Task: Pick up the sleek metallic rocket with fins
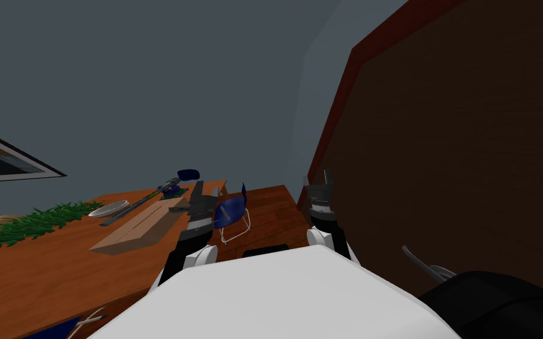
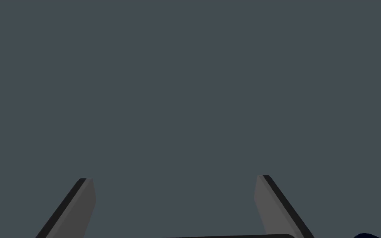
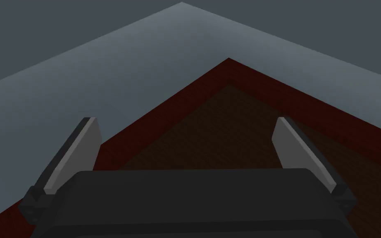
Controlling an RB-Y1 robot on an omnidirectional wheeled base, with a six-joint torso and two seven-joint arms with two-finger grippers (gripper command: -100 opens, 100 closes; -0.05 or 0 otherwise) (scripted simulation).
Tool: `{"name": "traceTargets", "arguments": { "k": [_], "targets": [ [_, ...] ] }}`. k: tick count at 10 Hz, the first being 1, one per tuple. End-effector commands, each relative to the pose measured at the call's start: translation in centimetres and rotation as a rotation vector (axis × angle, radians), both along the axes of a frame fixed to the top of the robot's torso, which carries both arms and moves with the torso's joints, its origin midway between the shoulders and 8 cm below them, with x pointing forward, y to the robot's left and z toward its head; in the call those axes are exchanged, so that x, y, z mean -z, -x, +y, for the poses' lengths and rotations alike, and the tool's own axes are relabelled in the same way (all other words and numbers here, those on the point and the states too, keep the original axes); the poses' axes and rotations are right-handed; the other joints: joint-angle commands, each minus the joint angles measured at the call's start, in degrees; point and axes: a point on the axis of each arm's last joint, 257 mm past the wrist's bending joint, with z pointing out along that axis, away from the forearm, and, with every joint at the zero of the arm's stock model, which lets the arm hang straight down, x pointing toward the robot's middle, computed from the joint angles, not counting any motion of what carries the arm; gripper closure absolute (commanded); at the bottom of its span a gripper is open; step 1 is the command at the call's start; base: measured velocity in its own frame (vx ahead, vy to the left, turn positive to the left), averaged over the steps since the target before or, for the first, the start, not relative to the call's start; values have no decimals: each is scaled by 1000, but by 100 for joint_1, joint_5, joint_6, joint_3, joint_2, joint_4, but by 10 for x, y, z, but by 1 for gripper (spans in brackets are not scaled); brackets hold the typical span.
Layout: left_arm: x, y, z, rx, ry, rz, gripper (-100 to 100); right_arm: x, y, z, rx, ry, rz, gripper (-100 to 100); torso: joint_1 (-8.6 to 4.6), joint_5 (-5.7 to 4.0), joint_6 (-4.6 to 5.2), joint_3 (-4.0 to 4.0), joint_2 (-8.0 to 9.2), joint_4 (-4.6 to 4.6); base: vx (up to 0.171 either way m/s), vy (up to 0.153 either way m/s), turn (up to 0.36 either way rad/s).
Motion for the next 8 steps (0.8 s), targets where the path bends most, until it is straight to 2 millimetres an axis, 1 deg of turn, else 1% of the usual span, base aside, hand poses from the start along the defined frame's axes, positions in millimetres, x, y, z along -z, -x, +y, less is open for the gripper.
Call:
{"name": "traceTargets", "arguments": {
  "k": [1,4,8],
  "targets": [
    [10,-5,-4,19,-28,29,-100,0,0,0,0,0,0,0,0,0,0,0,0,0,3,8,-36],
    [34,-17,-11,47,-70,91,-100,0,0,0,0,0,0,0,11,3,1,-3,-4,-1,9,26,-44],
    [81,-35,-21,79,-123,205,-100,0,0,0,0,0,0,0,15,4,1,-3,-6,-1,11,33,-64]
  ]
}}
